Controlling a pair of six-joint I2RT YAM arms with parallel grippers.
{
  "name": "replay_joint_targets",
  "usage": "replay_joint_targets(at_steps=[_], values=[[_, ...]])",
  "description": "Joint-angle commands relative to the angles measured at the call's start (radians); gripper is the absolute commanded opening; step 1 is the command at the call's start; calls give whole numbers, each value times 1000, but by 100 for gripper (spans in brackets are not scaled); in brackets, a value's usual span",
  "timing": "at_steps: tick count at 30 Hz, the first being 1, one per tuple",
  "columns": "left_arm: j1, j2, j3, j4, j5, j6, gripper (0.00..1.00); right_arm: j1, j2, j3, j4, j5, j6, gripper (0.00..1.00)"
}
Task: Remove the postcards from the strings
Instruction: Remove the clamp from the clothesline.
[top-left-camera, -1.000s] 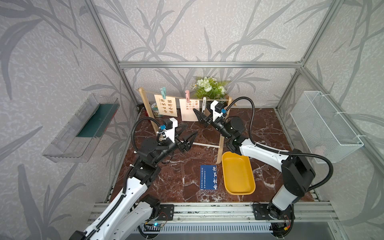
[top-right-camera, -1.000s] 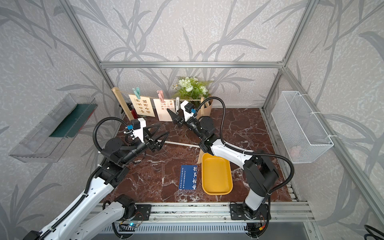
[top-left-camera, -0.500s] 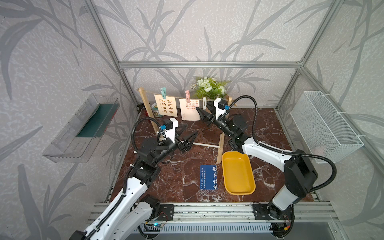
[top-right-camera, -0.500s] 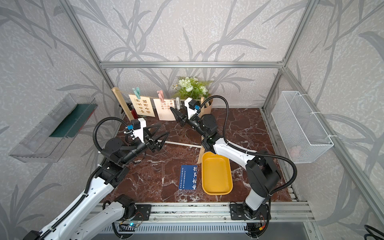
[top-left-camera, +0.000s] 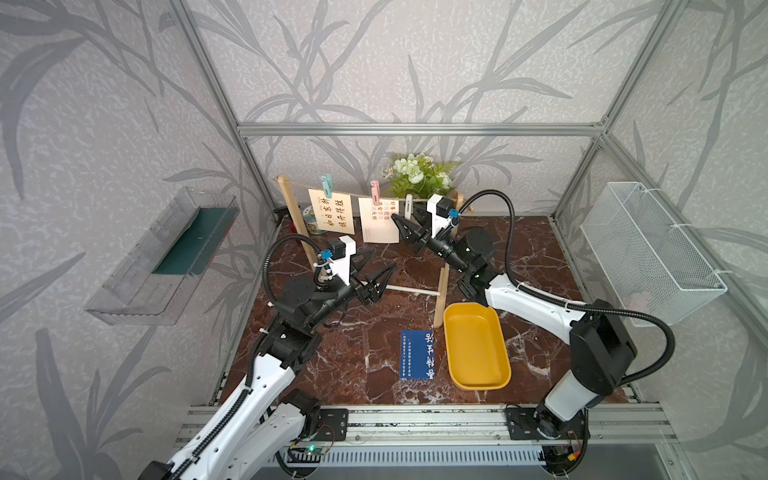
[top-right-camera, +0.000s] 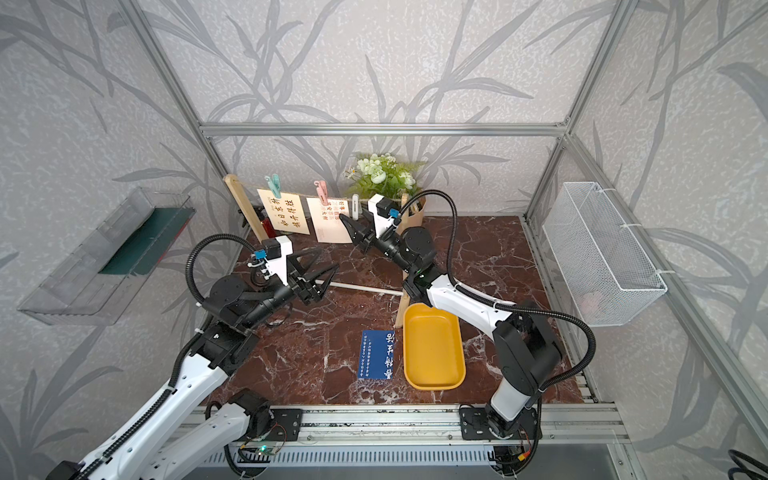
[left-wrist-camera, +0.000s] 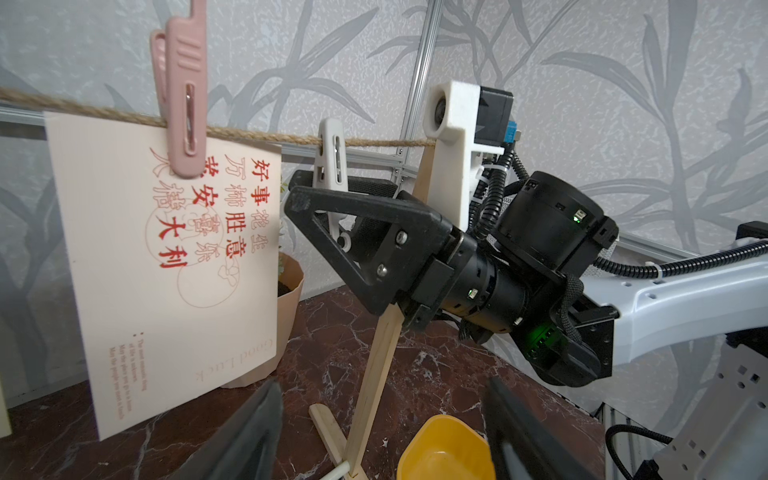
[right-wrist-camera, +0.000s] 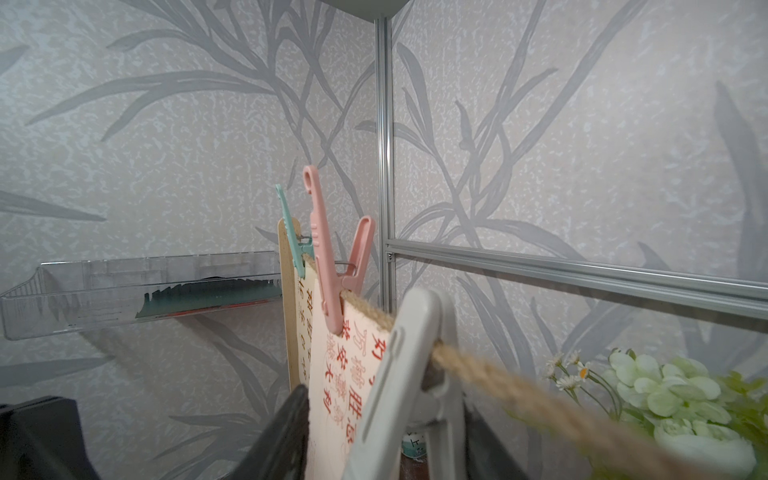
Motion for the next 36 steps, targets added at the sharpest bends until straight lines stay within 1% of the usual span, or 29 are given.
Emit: replay_joint_targets(at_steps=[1,5,7,23,27,29,32,35,36], values=[[0,-10,-5,38,15,-9,77,-14,-29,34,12,-15,42,50],[0,-12,-5,40,15,-10,77,-16,-27,36,3,-21,47,46],[1,-13,-5,39,14,-9,77,-16,-27,36,5,-21,49,42],[1,-14,-6,40,15,-10,77,-16,-22,43,5,-49,44,31],[2,-15,-7,41,13,-9,77,-16,-16,52,3,-58,44,26],[0,-15,-6,40,13,-9,77,-16,-15,58,-2,-66,43,21],[0,-14,-7,41,13,-7,77,-17,-15,63,-8,-72,42,20],[0,-14,-8,43,12,-8,77,-17,-16,62,-5,-77,39,17],[1,-14,-8,43,13,-9,77,-18,-15,64,-6,-82,39,13]])
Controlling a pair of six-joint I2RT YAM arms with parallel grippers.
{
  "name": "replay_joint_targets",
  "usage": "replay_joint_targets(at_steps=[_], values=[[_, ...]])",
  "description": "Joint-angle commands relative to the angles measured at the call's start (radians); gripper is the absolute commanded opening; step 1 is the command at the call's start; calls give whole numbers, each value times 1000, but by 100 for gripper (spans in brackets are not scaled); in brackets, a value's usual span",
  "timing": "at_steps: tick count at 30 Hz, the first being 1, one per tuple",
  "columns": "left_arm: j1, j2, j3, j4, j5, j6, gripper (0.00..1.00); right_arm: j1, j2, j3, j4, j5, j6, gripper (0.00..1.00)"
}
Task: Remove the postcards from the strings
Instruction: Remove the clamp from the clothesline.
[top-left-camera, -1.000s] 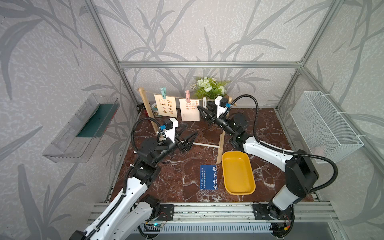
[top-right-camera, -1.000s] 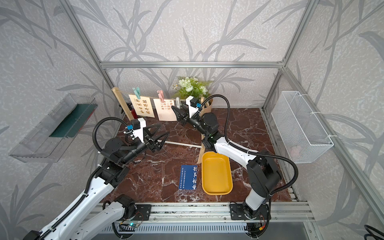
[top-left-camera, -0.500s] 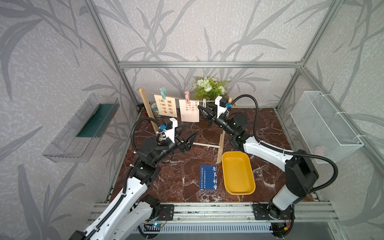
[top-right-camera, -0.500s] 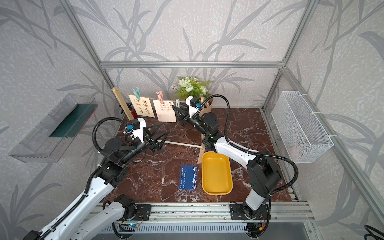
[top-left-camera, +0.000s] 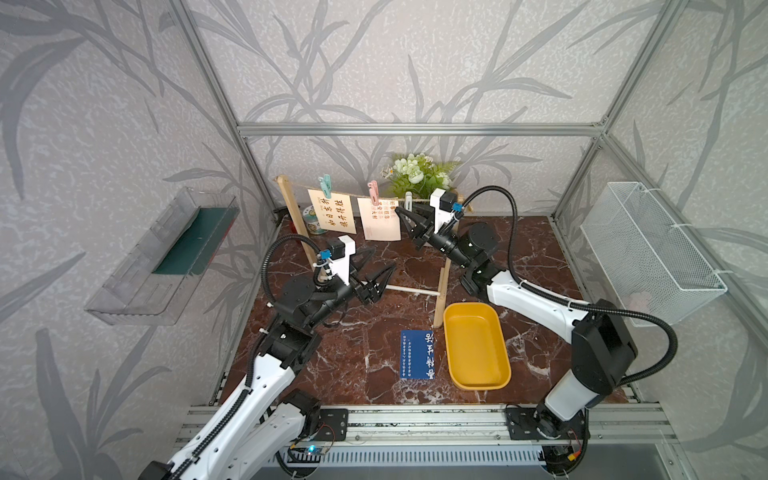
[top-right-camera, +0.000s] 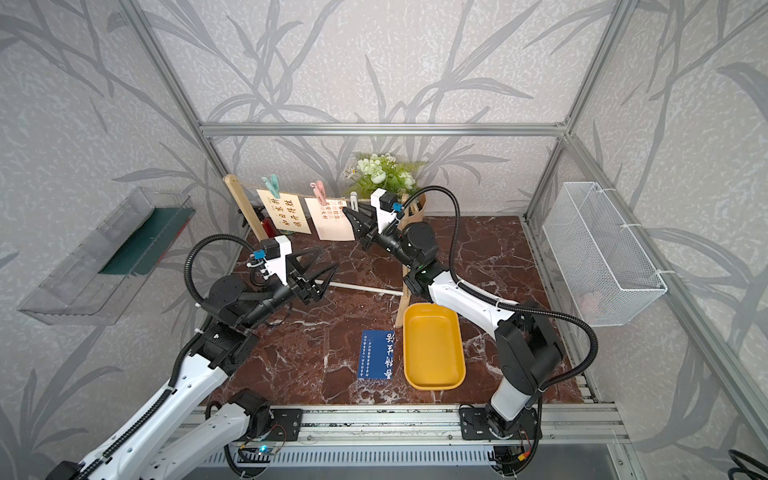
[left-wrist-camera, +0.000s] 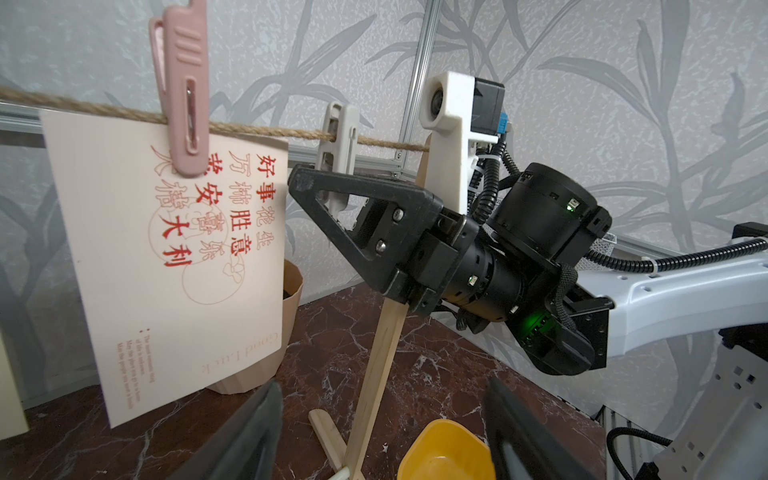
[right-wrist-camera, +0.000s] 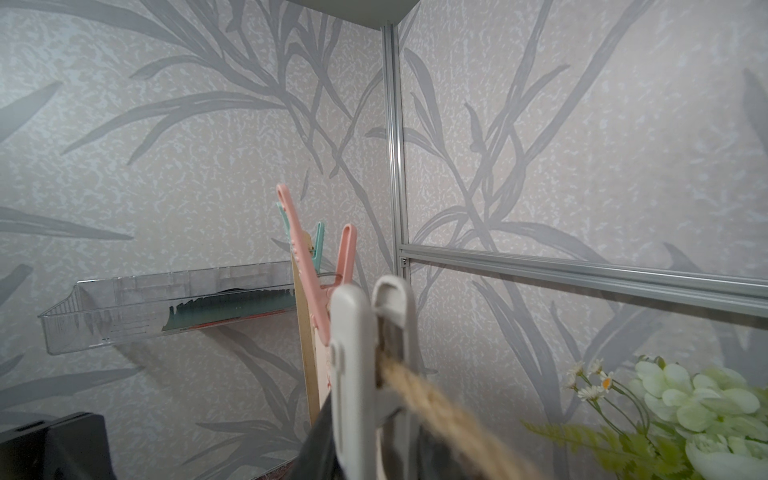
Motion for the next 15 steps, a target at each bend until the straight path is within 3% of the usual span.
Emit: replay_joint_targets(at_steps=[1,4,15], values=[[1,-14,-9,31,12,-9,77,-3,-16,29,12,-24,-8,11],[1,-17,-9,31,9,-7,77,-3,-14,27,10,-32,-11,0],[0,-21,-20,43,7,-8,77,-3,-31,-53,3,-58,-46,0]])
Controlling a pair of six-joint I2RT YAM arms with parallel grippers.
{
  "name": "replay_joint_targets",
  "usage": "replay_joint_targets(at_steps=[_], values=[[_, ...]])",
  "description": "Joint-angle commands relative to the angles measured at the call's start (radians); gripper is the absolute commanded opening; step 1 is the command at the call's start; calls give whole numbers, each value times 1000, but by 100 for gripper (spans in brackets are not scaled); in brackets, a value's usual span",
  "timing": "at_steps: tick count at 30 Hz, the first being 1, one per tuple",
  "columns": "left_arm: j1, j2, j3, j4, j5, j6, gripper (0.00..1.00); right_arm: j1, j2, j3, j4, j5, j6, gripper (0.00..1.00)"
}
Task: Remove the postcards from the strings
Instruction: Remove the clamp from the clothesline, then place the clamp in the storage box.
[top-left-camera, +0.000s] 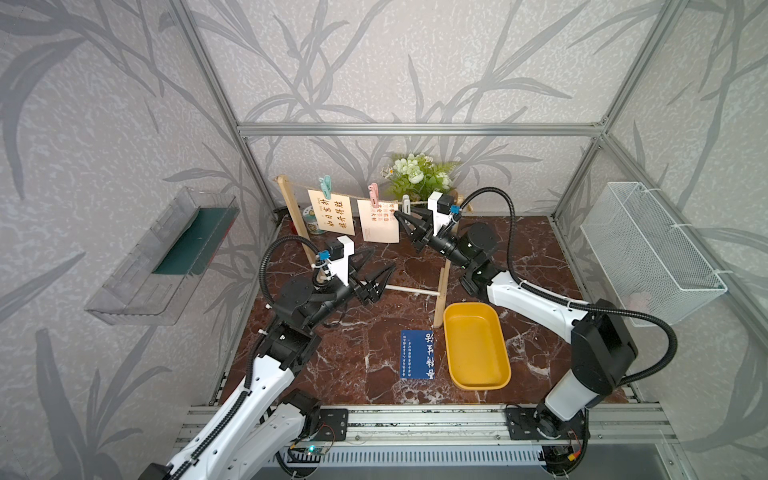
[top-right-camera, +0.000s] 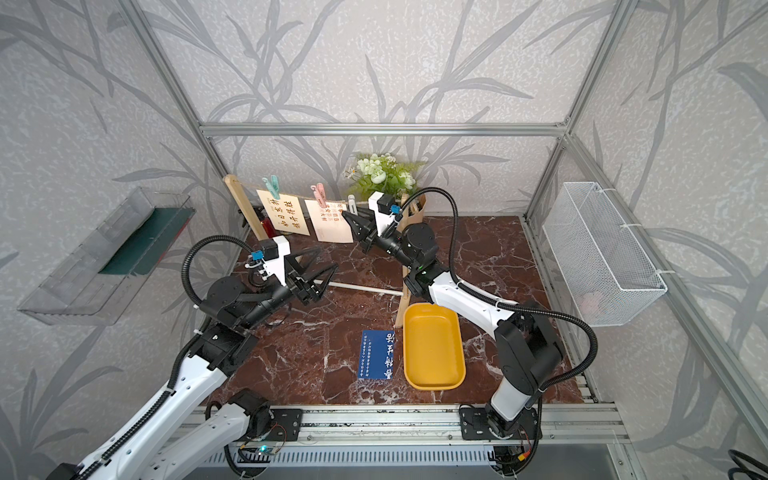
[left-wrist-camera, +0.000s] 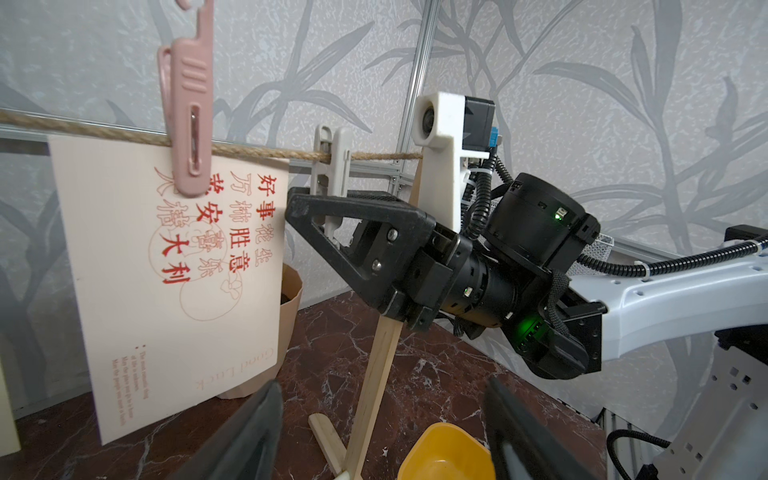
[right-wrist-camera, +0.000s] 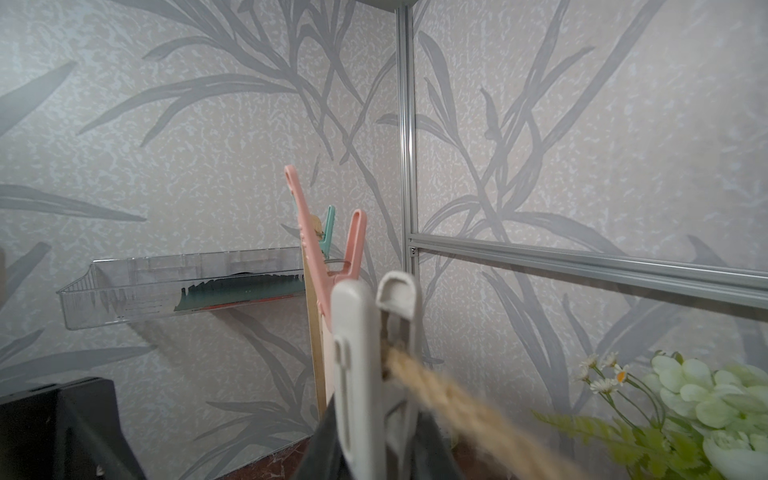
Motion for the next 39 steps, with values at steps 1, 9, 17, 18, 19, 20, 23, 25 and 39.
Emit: replay_joint_targets(at_steps=[1,9,17,18,19,20,23,25,39], values=[[0,-10,-15,34,9,-9,77,-3,-33,-38,17,-18,-30,0],[1,-8,-13,34,12,-7,77,-6,-45,-96,52,-28,-68,0],[1,-18,-25,38,-3,-2,77,-7,-160,-165,-41,-18,-105,0],[1,-18,-25,39,-8,-3,77,-2,-191,-171,-86,-25,-127,0],[1,-16,-24,39,-10,-2,77,6,-218,-179,-126,-24,-154,0],[1,-18,-23,33,-13,1,77,16,-254,-194,-195,-18,-190,0],[2,-25,-24,10,-52,8,77,73,-373,-265,-394,66,-308,0],[2,-33,-30,-12,-108,18,77,118,-469,-356,-510,194,-321,0],[5,107,-21,5,-416,-2,77,156,-734,-579,-1435,768,313,0]])
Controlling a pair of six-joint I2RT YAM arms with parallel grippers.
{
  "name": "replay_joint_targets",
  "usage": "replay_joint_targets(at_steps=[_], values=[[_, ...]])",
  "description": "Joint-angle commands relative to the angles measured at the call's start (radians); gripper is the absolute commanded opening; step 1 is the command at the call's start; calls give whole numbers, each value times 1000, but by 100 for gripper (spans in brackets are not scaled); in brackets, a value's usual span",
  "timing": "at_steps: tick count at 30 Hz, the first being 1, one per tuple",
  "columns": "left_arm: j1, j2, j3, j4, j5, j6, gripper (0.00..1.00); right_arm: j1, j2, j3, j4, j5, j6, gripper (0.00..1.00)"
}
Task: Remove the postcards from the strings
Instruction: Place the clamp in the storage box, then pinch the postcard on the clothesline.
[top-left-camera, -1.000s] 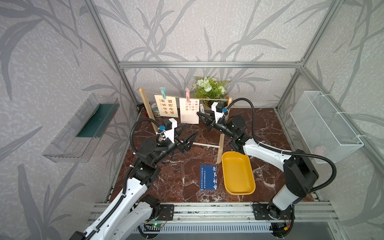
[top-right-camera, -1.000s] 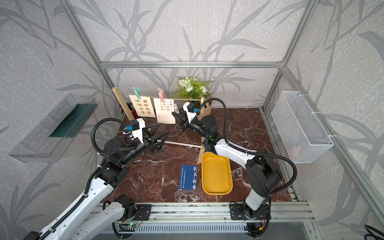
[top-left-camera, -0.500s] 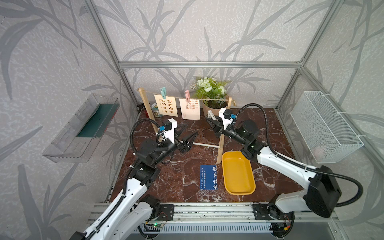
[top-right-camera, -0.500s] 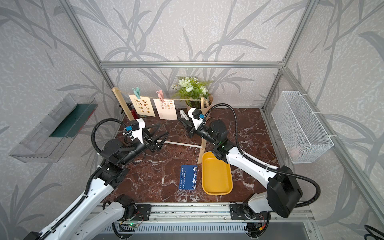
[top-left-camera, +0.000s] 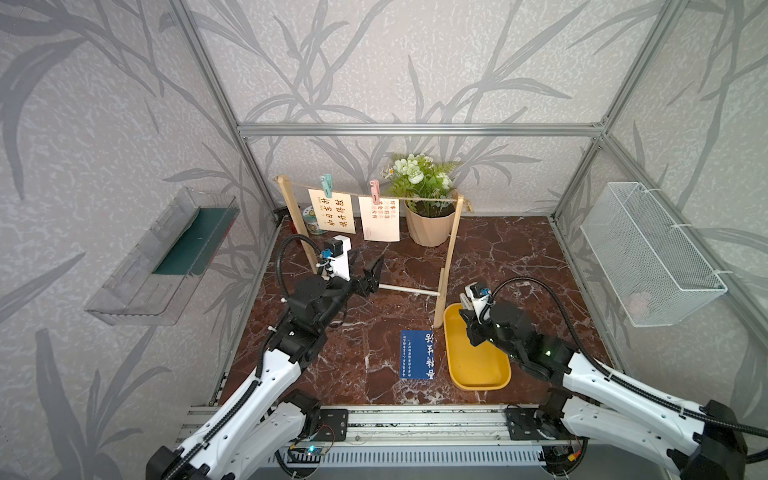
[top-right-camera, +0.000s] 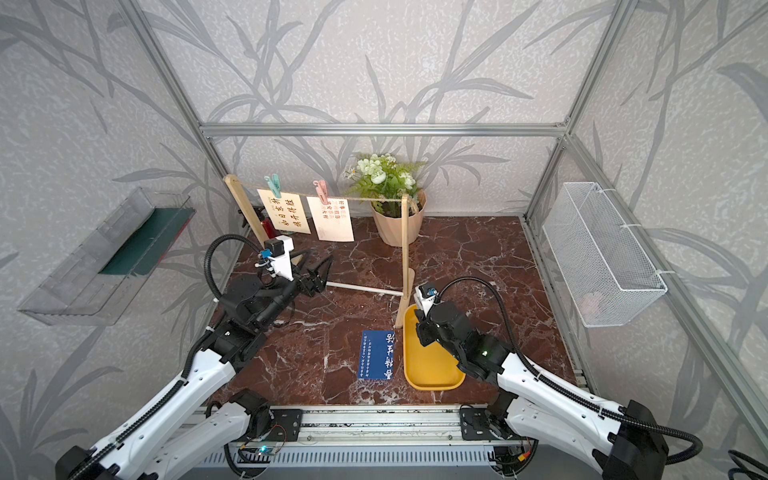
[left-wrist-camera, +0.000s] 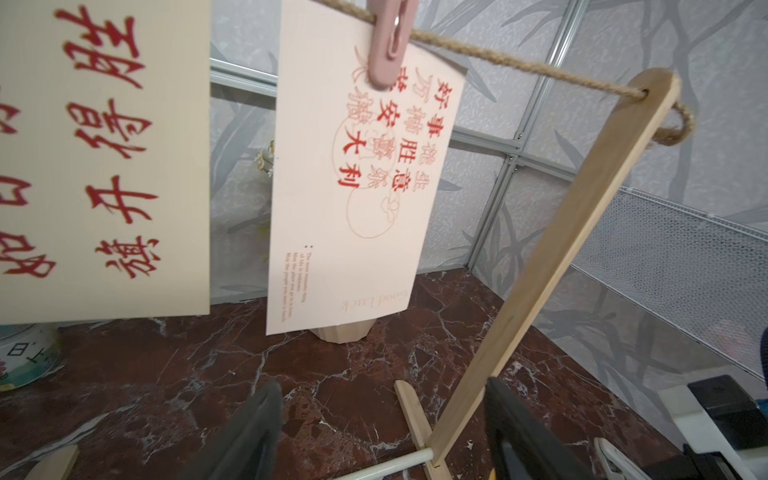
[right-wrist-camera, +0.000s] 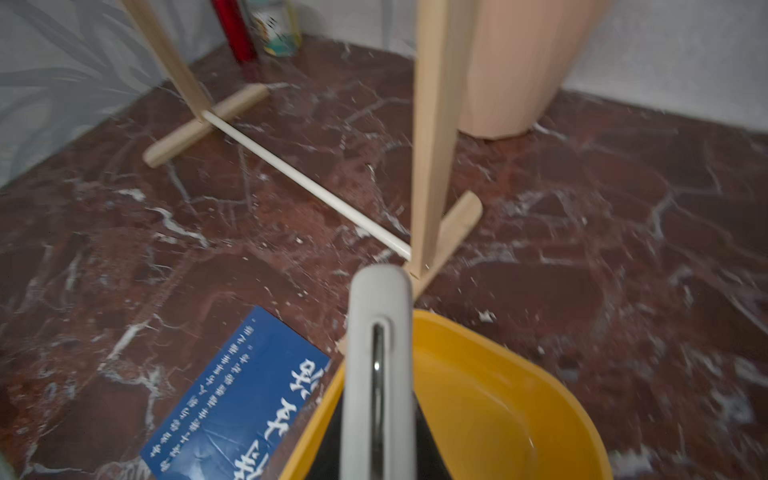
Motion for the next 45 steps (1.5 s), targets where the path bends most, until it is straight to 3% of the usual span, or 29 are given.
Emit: replay_joint_targets(at_steps=[1,7,8,12,15,16,17,21,26,31,38,43,45], values=[[4,47,35,41,-89,-36,76,2,58,92,-355,149,195,0],[72,112,-5,188,-47,-67,77,2,200,117,-373,85,186,3],[85,122,-9,227,-30,-76,77,2,219,116,-362,72,181,11],[136,153,11,302,34,-103,77,2,280,134,-354,70,186,63],[182,170,0,386,100,-96,77,2,277,155,-362,58,157,75],[203,180,3,413,134,-105,77,2,263,162,-365,46,140,94],[222,186,8,430,167,-110,77,2,249,170,-370,40,126,99],[282,222,69,445,331,-92,77,2,126,268,-424,41,35,99],[303,246,142,379,460,-32,77,2,-16,440,-208,-20,-184,100],[305,284,194,366,531,-42,76,2,151,710,-101,-210,-351,97],[310,296,257,257,514,21,76,2,383,893,39,-325,-376,94],[310,355,312,265,597,19,74,2,515,1155,-29,-421,-435,94],[310,372,340,239,614,36,68,2,586,1292,-104,-431,-449,94]])
